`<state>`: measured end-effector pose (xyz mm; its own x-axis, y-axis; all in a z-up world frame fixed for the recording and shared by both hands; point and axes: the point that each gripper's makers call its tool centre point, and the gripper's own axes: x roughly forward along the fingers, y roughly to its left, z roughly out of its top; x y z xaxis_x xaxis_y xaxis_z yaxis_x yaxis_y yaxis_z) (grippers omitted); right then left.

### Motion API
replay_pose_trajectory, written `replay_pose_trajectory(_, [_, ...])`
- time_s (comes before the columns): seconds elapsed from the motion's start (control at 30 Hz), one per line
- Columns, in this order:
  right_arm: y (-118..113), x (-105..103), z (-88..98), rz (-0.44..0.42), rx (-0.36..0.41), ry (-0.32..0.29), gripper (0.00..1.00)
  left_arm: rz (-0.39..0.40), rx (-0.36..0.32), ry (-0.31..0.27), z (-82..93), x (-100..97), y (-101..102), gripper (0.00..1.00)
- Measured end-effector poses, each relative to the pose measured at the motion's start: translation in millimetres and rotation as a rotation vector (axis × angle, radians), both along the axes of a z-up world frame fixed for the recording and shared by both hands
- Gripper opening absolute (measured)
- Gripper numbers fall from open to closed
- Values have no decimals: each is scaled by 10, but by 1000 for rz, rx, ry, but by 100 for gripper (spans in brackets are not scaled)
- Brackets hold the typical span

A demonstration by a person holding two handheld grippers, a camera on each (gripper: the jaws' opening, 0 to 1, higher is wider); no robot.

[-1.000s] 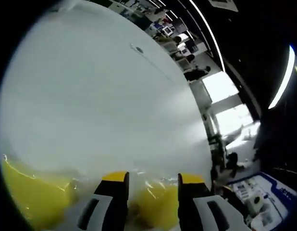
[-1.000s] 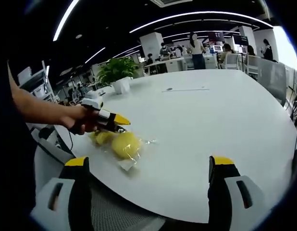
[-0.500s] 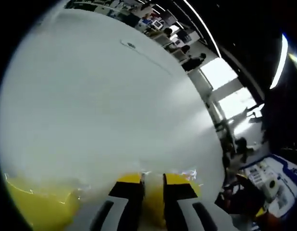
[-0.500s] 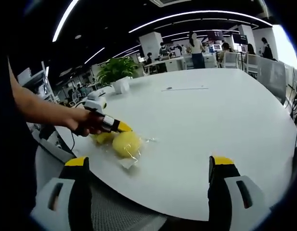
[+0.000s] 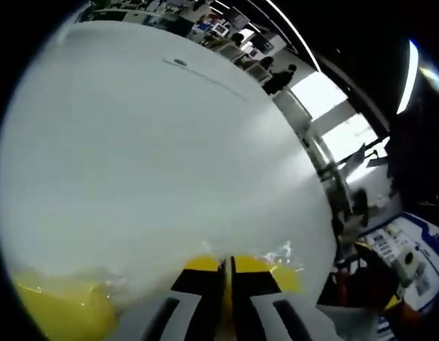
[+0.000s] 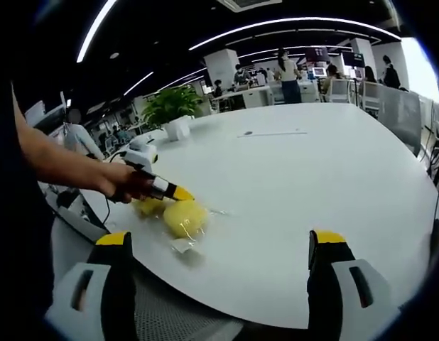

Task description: Compare the silicone blocks by pressing each to a similar depth, holding the contact briefly, and releasing to observe deformation and rebound differences across the visible hardness samples.

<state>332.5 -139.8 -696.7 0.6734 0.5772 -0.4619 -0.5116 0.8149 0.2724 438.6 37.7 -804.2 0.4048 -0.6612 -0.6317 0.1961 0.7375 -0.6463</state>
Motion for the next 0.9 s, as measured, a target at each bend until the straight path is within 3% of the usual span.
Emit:
replay_pose_trajectory(0.2, [1, -24, -25, -2, 2, 7, 97, -4, 11, -14, -7, -1, 14, 1])
replay_pose_trajectory(0.3, [6, -31, -32, 0, 3, 9, 96, 83, -73, 61, 36, -1, 14, 0])
replay_pose_trajectory(0.6, [29, 30, -58, 10, 7, 12, 97, 38, -106, -42, 248, -2, -28, 0])
replay_pose_trajectory(0.63, [40, 34, -55, 13, 6, 13, 96, 71, -146, -19, 288, 19, -39, 0])
replay_pose_trajectory(0.83, [69, 65, -40, 21, 11, 12, 97, 80, -154, -35, 308, 50, 5, 0])
replay_pose_trajectory(0.9, [70, 69, -62, 24, 11, 17, 97, 59, -142, -90, 325, 76, 7, 0])
